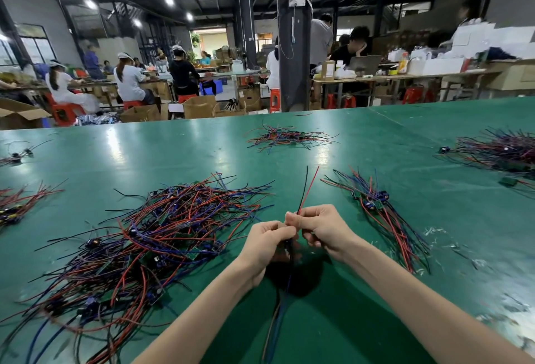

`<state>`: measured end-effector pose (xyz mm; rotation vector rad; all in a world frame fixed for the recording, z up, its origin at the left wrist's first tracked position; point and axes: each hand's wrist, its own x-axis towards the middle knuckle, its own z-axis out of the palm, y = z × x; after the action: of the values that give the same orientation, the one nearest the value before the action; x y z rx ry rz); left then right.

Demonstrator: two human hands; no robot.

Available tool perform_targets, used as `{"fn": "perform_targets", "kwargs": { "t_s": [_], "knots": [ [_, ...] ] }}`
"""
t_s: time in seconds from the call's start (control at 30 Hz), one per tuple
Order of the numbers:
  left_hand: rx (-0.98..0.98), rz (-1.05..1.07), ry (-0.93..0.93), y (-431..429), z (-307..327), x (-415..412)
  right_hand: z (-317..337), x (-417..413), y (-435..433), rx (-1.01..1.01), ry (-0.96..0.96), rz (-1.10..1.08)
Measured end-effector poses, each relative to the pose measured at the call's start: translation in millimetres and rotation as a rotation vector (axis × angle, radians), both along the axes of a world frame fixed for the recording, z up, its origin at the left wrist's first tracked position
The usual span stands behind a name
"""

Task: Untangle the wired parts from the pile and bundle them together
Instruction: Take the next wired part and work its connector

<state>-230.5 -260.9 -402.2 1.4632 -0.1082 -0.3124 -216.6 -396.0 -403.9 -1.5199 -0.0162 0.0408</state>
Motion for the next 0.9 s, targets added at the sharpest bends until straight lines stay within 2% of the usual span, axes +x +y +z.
{"fn": "perform_targets", "kwargs": {
  "t_s": [0.37,0.6,0.9],
  "knots": [
    [0.037,-0.079,0.008,2.0,1.5,-1.2,-8.6,17.3,-13.2,-0.100,-0.046,-0.209],
    [0.040,-0.240,0.023,-3.9,2.5,-8.7,-7.6,24.7,-36.5,-0.054,-0.018,-0.372],
    [0.087,-0.341,-0.017,-1.2,7.2,-12.9,-3.8,24.6,-41.8,-0.077,-0.035,-0.437]
  ]
}}
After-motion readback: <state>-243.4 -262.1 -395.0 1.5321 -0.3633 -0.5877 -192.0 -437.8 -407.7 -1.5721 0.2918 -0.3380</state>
